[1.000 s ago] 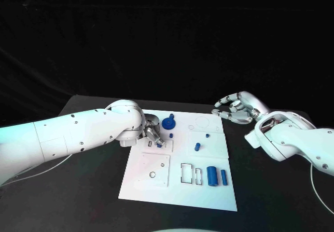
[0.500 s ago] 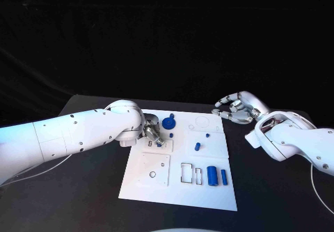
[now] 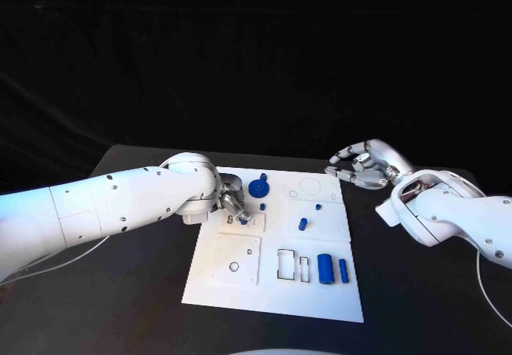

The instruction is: Assemble the parts on the task board

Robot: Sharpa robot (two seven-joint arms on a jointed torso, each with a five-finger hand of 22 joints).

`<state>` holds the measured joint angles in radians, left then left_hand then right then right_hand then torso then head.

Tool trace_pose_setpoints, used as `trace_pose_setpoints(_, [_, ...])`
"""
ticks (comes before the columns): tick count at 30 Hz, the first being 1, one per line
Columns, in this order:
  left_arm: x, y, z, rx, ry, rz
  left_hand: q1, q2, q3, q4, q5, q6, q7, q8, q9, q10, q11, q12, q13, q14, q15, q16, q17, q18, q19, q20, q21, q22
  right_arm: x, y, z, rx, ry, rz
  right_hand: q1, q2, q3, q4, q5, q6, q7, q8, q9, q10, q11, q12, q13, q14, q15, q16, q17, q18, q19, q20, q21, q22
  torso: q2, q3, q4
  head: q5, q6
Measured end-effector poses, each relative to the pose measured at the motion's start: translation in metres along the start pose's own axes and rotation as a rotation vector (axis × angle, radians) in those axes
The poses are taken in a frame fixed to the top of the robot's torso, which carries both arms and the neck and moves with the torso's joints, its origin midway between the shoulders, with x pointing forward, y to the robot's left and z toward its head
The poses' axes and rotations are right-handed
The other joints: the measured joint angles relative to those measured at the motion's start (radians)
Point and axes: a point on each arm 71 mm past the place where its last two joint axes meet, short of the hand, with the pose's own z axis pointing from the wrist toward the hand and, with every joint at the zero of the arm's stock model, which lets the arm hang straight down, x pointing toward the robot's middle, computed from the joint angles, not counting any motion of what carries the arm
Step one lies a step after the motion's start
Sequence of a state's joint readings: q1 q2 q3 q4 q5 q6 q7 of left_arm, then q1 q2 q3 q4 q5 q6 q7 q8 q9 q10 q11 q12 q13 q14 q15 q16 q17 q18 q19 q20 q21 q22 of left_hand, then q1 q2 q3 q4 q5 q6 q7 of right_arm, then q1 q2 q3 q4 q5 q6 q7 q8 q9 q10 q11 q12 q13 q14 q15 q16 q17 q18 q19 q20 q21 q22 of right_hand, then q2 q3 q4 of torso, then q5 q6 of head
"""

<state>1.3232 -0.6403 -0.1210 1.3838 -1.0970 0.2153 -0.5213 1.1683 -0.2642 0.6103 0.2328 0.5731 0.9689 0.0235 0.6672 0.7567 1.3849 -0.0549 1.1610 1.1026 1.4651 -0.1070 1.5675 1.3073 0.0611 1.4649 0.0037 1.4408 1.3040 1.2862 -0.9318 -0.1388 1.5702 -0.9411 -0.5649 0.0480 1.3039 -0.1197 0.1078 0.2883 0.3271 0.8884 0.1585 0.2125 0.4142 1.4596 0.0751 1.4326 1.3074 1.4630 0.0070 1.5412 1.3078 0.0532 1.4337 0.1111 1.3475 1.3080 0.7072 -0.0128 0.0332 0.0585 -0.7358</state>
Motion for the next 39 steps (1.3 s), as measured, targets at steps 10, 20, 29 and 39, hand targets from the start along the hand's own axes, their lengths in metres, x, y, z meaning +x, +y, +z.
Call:
trace_pose_setpoints(10, [-0.0001, 0.0019, -0.0002, -0.005, 0.000, 0.004, 0.000, 0.000, 0.000, 0.000, 0.000, 0.001, 0.000, 0.004, 0.000, 0.000, 0.000, -0.004, -0.005, 0.000, 0.000, 0.000, 0.000, 0.000, 0.000, 0.000, 0.000, 0.000, 0.0000, -0.0001, 0.0000, 0.000, 0.000, 0.000, 0.000, 0.000, 0.000, 0.000, 0.000, 0.000, 0.000, 0.000, 0.000, 0.000, 0.000, 0.000, 0.000, 0.000, 0.000, 0.000, 0.000, 0.000, 0.000, 0.000, 0.000, 0.000, 0.000, -0.0003, -0.0004, 0.001, -0.002])
trace_pose_setpoints(20, [-0.0002, 0.0018, -0.0004, -0.006, -0.002, 0.010, 0.000, 0.001, 0.003, 0.003, 0.000, 0.001, 0.000, 0.004, 0.001, 0.000, 0.000, -0.004, -0.005, 0.000, 0.000, 0.000, 0.000, 0.000, 0.000, 0.000, 0.000, 0.000, -0.0001, -0.0002, -0.0001, 0.001, 0.001, 0.000, 0.000, 0.000, 0.000, 0.000, 0.000, 0.000, 0.000, 0.000, 0.000, 0.000, 0.000, 0.000, 0.000, 0.000, 0.000, 0.000, 0.000, 0.000, 0.000, 0.000, 0.000, 0.000, 0.000, -0.0003, -0.0005, 0.002, -0.003])
trace_pose_setpoints(29, [0.0000, 0.0012, -0.0003, -0.006, -0.003, 0.014, -0.005, 0.006, 0.003, 0.003, -0.001, 0.002, 0.001, 0.004, 0.005, 0.000, 0.000, -0.004, -0.006, 0.000, 0.000, 0.000, 0.000, 0.000, 0.000, 0.000, 0.000, 0.000, -0.0001, -0.0003, 0.0000, 0.001, 0.001, 0.000, 0.000, 0.000, -0.003, 0.003, -0.004, 0.000, 0.000, 0.000, 0.000, 0.000, 0.000, 0.000, 0.000, 0.004, -0.004, 0.000, 0.000, 0.000, 0.000, 0.000, -0.006, 0.000, 0.000, -0.0002, -0.0009, 0.003, -0.003])
trace_pose_setpoints(39, [0.0007, 0.0008, -0.0004, -0.006, -0.004, 0.017, -0.017, 0.018, 0.004, 0.004, -0.012, 0.004, -0.001, 0.007, 0.007, 0.003, 0.004, -0.005, -0.006, 0.000, 0.000, 0.000, 0.000, 0.000, 0.000, 0.000, 0.000, 0.000, 0.0000, -0.0003, 0.0001, 0.001, 0.001, 0.000, 0.000, 0.000, -0.003, 0.003, -0.004, 0.000, 0.000, 0.000, 0.000, 0.000, 0.000, 0.000, 0.000, 0.004, -0.004, 0.000, 0.000, 0.000, 0.000, 0.000, -0.006, -0.001, 0.000, 0.0001, -0.0011, 0.003, -0.002])
